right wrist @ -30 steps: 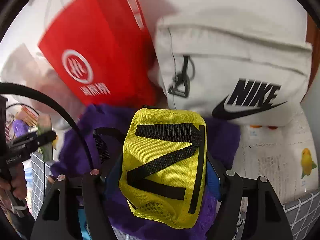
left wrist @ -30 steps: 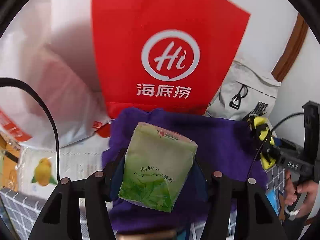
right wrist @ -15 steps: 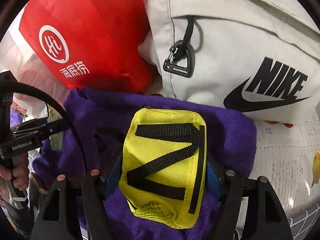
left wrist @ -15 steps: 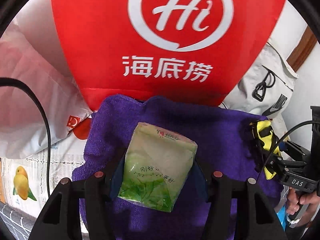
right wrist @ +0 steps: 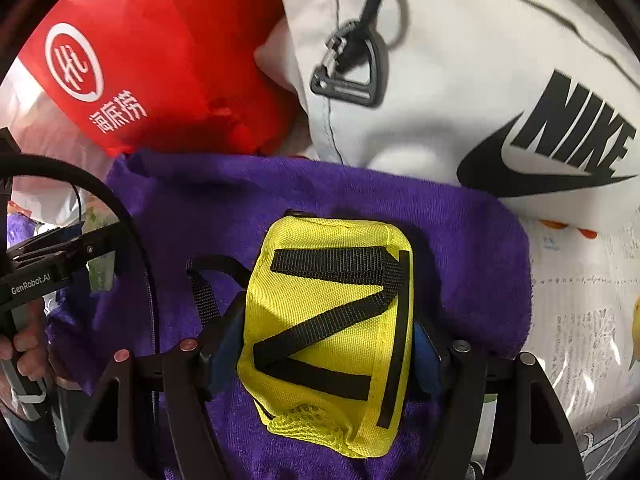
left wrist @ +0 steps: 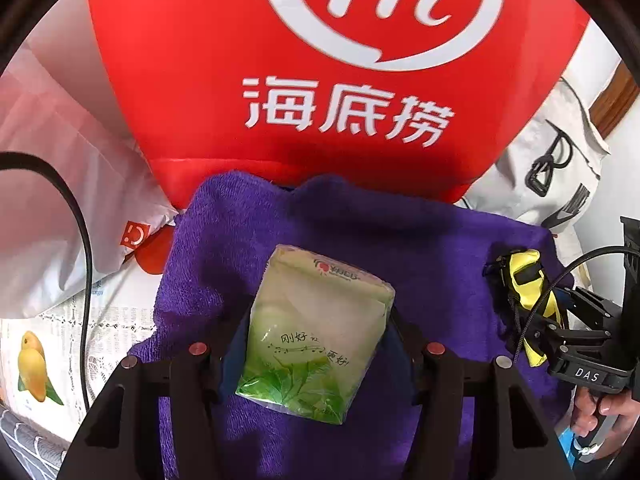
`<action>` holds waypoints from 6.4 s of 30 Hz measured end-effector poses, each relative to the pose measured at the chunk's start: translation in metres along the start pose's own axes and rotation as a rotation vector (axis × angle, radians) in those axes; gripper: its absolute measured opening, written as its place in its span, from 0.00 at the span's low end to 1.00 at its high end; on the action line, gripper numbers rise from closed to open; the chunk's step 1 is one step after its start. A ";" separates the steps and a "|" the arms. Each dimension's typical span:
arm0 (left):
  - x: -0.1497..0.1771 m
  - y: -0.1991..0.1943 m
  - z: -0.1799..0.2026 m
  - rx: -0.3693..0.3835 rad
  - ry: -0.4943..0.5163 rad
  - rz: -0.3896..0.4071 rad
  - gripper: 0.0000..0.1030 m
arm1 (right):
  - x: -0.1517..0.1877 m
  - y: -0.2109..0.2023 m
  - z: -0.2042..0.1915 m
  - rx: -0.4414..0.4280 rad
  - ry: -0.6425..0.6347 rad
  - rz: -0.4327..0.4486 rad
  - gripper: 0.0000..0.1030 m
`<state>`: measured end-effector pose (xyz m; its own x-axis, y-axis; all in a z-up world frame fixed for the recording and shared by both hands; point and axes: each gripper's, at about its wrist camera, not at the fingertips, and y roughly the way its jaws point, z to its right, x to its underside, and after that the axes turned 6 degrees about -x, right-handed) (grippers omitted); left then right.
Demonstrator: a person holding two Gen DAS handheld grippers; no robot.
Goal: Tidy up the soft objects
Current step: 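Open both grippers to release the pack and pouch on the towel, then move the right gripper to the green snack packet and grasp it, then lift the green snack packet with the right gripper while the left gripper grasps the mesh bag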
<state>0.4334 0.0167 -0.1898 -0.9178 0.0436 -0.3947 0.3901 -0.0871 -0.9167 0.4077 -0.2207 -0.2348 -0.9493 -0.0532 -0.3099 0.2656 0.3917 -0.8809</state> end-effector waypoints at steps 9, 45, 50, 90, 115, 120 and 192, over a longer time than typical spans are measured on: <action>-0.003 0.013 0.004 -0.021 -0.012 -0.029 0.62 | 0.001 0.005 -0.004 -0.001 -0.021 -0.013 0.77; 0.015 -0.134 0.011 0.003 -0.009 0.270 0.76 | 0.084 -0.117 -0.022 0.146 -0.051 0.243 0.84; 0.032 -0.179 0.028 0.011 0.045 0.382 0.76 | 0.128 -0.154 -0.026 0.067 -0.032 0.290 0.84; 0.303 -0.218 -0.044 0.029 -0.152 0.107 0.76 | 0.319 -0.112 -0.117 -0.031 -0.263 0.094 0.24; 0.310 -0.197 -0.047 0.012 -0.140 0.052 0.76 | 0.326 -0.118 -0.126 0.097 -0.423 0.042 0.58; 0.310 -0.193 -0.047 0.011 -0.135 0.043 0.76 | 0.328 -0.123 -0.121 0.046 -0.396 0.005 0.32; 0.302 -0.146 0.043 -0.007 0.045 -0.025 0.07 | 0.356 -0.196 -0.040 -0.007 -0.148 0.145 0.40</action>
<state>0.0959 -0.0004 -0.1720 -0.9230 0.0906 -0.3741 0.3678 -0.0786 -0.9266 0.0111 -0.2800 -0.1579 -0.8659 -0.1298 -0.4831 0.3964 0.4110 -0.8209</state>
